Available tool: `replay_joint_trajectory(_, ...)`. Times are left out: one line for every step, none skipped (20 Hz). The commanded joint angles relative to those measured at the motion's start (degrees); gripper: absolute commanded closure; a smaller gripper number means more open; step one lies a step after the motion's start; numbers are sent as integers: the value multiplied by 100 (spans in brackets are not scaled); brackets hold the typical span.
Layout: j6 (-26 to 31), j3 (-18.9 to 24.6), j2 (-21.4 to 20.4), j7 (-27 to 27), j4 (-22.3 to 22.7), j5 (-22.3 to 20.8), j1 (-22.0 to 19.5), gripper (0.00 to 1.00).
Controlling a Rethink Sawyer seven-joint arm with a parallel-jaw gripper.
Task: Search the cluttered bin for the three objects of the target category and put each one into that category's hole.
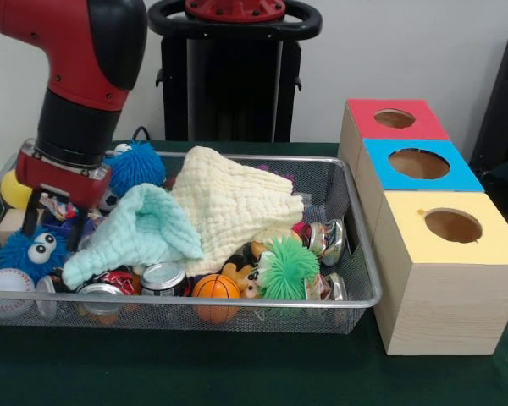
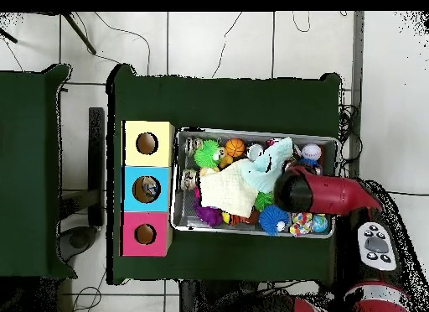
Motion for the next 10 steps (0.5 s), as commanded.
replay_joint_trajectory(376,85,519,161,-221,-190,14,0)
replay_joint_trajectory(297,62,617,229,-272,-181,52,0)
replay_joint_trajectory(221,32,703,320,-310,-156,105,0)
replay_joint_trajectory(146,37,756,396,-314,-118,140,0)
replay_joint_trajectory(84,28,805,476,-324,-77,189,0)
replay_joint_trajectory(47,32,839,538,-321,-33,228,0)
replay_joint_trajectory(11,36,874,599,-318,11,268,0)
replay_joint_trajectory(1,27,893,651,-304,52,308,0)
replay_joint_trajectory(8,39,909,669,-296,81,327,0)
replay_joint_trajectory(18,65,930,660,-291,97,328,0)
